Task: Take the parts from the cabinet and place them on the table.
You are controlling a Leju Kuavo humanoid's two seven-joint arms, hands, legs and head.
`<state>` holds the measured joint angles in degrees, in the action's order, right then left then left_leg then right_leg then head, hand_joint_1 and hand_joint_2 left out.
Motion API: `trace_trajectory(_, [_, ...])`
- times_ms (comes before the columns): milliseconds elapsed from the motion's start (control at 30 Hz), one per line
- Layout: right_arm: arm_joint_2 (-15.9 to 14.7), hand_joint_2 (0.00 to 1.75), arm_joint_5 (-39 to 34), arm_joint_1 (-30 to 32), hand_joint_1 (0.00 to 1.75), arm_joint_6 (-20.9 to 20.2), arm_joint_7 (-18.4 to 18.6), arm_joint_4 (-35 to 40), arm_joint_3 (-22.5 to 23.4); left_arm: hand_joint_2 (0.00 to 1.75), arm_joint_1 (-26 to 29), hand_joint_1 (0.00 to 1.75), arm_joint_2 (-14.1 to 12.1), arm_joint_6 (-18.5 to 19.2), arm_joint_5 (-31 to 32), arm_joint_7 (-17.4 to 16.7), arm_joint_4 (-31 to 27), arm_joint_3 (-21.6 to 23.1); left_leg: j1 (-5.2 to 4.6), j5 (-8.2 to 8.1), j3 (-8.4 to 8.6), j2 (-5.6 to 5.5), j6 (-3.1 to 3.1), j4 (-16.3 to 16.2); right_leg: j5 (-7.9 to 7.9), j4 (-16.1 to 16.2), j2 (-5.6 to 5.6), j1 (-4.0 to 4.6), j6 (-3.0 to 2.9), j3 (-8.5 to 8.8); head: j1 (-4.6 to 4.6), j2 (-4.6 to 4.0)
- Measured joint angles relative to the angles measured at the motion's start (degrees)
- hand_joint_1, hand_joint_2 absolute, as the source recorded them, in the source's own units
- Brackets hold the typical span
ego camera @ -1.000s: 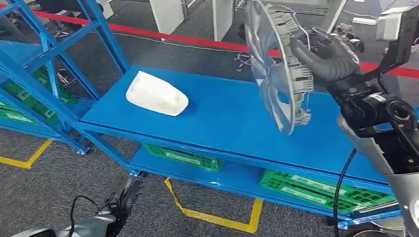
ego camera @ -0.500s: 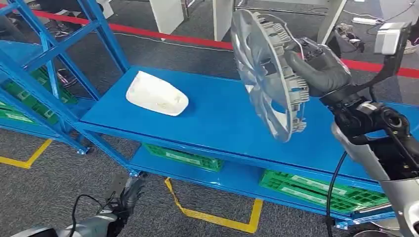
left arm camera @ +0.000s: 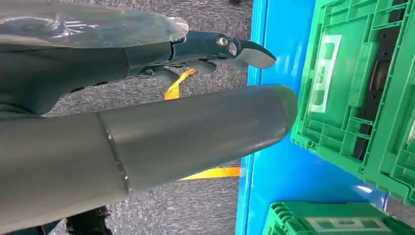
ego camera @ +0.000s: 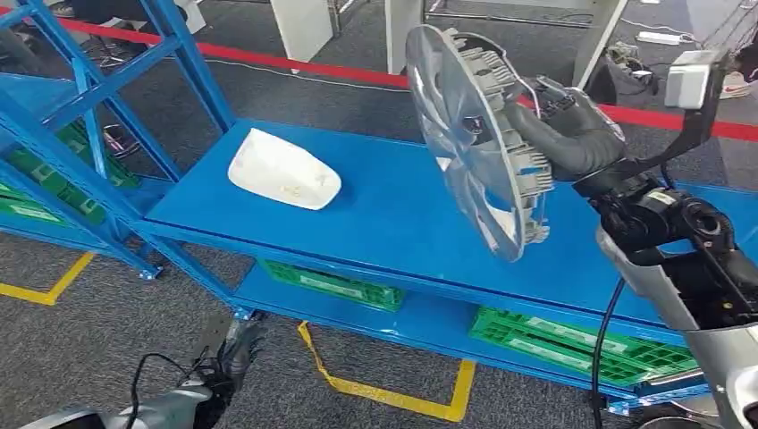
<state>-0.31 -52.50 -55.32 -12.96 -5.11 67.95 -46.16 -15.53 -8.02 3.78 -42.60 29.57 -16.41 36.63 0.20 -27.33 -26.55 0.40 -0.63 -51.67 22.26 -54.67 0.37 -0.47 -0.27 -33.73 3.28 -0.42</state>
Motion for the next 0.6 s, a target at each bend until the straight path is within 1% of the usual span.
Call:
trace_trajectory(100, [0.02,1.75,1.12,-0.01,1.75,0.39,0.00,0.00,0.00,0.00,0.00,0.00,0.00,0.00,-0.02,0.02,0.00,0.00,0.00,0.00,0.00,0.00,0.00,0.00,0.00,0.00,0.00,0.00,0.00,0.00,0.00,0.00])
trace_trajectory(300, [0.33,1.75,4.61,-0.38,1.75,3.76,0.00,0.00,0.11,0.00,0.04,0.00,-0.02,0.00,-0.52,0.81,0.00,-0.02,0.00,0.00,-0.03,0.00,0.00,0.00,0.00,0.00,-0.01,0.00,0.00,0.00,0.00,0.00])
trace_trajectory(467, [0.83,1.75,5.46,-1.07,1.75,4.94,0.02,0.00,0.13,0.00,0.31,0.00,-0.18,-0.37,-0.39,1.14,0.02,-0.02,0.01,0.00,-0.04,-0.02,0.00,0.00,0.00,-0.01,-0.02,0.00,0.00,-0.02,0.00,0.00])
trace_trajectory(600, [1.11,1.75,5.51,-1.83,1.75,5.00,0.02,0.00,0.11,0.00,0.46,0.00,-0.33,-0.72,-0.15,1.14,0.02,-0.02,0.01,0.00,-0.06,-0.03,0.00,0.00,0.00,0.00,-0.03,0.00,0.00,-0.03,0.00,0.00])
